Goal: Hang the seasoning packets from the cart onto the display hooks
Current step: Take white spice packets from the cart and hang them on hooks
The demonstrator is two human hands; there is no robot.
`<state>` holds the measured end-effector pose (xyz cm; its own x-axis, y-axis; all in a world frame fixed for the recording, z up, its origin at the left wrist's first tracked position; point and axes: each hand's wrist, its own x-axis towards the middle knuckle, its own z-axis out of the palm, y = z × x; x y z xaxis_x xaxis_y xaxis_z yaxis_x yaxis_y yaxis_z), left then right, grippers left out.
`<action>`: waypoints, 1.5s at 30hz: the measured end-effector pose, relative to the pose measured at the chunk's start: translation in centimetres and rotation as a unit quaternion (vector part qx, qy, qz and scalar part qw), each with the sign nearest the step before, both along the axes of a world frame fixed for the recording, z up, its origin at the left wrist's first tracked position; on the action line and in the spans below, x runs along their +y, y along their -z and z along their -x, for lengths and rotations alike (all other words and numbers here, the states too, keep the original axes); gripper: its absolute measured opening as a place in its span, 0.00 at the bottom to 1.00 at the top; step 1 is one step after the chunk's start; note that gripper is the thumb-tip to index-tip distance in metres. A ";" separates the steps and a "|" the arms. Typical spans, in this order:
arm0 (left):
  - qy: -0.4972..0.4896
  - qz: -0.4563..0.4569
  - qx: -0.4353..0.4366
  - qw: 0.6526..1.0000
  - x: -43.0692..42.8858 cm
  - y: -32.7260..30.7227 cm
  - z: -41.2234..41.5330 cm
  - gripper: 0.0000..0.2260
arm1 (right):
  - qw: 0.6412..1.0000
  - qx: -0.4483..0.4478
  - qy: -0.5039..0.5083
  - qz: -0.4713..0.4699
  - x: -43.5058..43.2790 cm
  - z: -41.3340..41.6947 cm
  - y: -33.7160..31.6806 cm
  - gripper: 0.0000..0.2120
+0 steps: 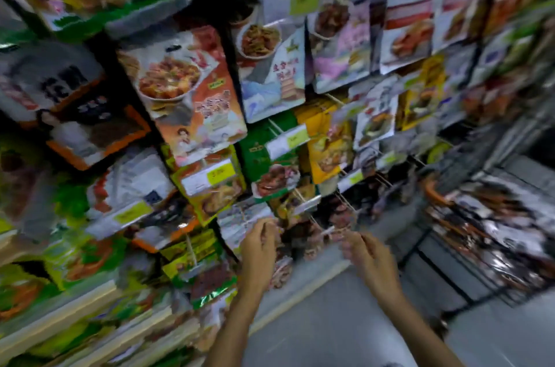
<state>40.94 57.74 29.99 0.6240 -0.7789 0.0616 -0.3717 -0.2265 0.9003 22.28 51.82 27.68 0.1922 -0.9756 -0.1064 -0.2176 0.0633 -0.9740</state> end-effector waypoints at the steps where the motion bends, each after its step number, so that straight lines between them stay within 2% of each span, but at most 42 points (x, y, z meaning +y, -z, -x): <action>1: 0.017 -0.012 0.025 0.999 -1.0 1.2 2.2 0.09 | 1.000 0.010 0.017 -0.017 -0.4 2.5 0.9 0.12; 7: 0.090 -0.106 0.113 0.984 -7.4 7.6 13.3 0.08 | 0.988 0.117 0.089 -0.052 -4.0 16.0 4.4 0.10; 11: 0.136 -0.171 0.082 0.972 -12.8 9.6 18.1 0.11 | 0.976 0.150 0.132 -0.083 -6.9 22.5 5.3 0.10; 16: 0.190 -0.178 0.064 0.963 -20.1 8.9 22.5 0.08 | 0.959 0.131 0.223 -0.114 -11.1 27.5 6.0 0.07; 24: 0.290 -0.187 -0.007 0.939 -34.8 9.5 25.6 0.08 | 0.919 0.147 0.337 -0.144 -20.0 31.2 9.4 0.08; 28: 0.322 -0.151 -0.069 0.932 -43.4 11.4 26.8 0.06 | 0.896 0.154 0.381 -0.170 -25.7 32.1 12.8 0.09; 30: 0.338 -0.139 -0.100 0.925 -47.6 12.8 27.6 0.09 | 0.889 0.165 0.385 -0.186 -28.9 32.4 15.1 0.10; 33: 0.368 -0.167 -0.106 0.909 -52.7 15.5 29.1 0.14 | 0.884 0.117 0.391 -0.229 -33.4 32.4 19.1 0.12; 37: 0.399 -0.221 -0.155 0.876 -56.7 19.8 31.1 0.24 | 0.877 0.108 0.371 -0.286 -38.5 32.2 25.5 0.13; 39: 0.406 -0.243 -0.172 0.864 -57.8 21.8 31.7 0.26 | 0.875 0.100 0.358 -0.311 -40.7 31.8 28.7 0.14; 42: 0.408 -0.236 -0.196 0.860 -58.5 24.0 32.5 0.23 | 0.867 0.096 0.351 -0.341 -43.0 31.2 33.1 0.14; 45: 0.417 -0.190 -0.195 0.867 -58.3 25.0 32.6 0.18 | 0.862 0.078 0.360 -0.348 -44.5 30.4 36.0 0.10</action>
